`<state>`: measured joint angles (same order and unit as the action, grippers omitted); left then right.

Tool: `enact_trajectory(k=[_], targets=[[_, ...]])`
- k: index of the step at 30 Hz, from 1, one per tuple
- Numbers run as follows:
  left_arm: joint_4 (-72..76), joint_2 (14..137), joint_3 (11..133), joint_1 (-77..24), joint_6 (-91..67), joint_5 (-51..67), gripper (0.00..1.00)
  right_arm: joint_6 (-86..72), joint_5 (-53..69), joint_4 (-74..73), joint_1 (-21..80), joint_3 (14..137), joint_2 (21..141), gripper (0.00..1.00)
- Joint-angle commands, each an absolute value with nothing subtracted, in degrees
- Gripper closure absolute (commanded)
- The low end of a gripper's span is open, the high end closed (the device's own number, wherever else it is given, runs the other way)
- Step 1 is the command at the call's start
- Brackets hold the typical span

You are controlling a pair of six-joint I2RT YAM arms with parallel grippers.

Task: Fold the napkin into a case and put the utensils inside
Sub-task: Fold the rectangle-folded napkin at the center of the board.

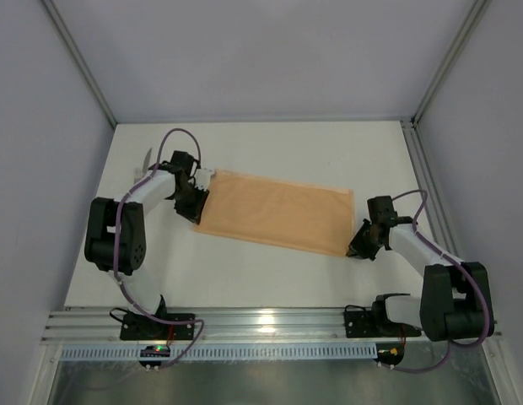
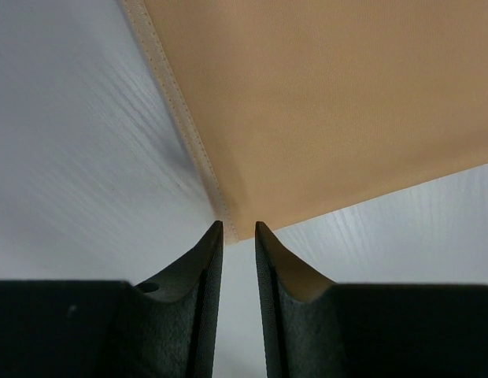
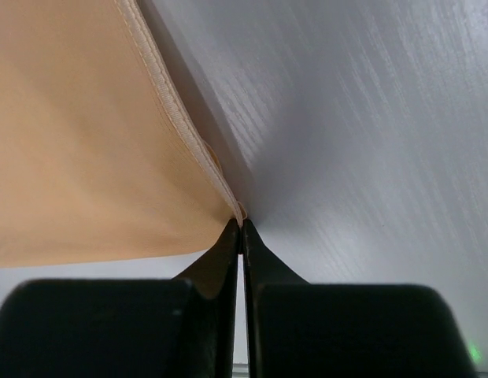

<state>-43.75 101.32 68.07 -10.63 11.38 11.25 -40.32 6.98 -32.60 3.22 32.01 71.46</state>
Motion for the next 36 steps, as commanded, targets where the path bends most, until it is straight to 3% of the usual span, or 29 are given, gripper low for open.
enact_trajectory(k=[1, 13, 23, 31, 36], targets=[[-44.8, 98.8, 68.7, -10.5, 11.4, 12.6, 0.75, -38.3, 1.8, -33.1, 2.5, 34.9, 72.1, 0.97], [-45.4, 99.1, 69.1, -12.5, 9.8, 16.1, 0.74, -23.6, 1.4, -43.1, -8.6, 45.8, 76.2, 0.97], [-41.8, 103.4, 68.2, -16.3, 6.8, 17.3, 0.74, -17.4, 0.9, -48.3, -7.6, 55.0, 85.5, 0.97], [-40.0, 105.3, 67.5, -16.6, 4.9, 17.5, 0.81, -18.6, -10.0, -55.3, 10.3, 66.6, 92.7, 0.97], [-38.7, 105.0, 65.7, -16.6, 4.6, 18.1, 0.83, -21.3, -9.6, -56.6, 21.0, 76.3, 99.8, 0.97]])
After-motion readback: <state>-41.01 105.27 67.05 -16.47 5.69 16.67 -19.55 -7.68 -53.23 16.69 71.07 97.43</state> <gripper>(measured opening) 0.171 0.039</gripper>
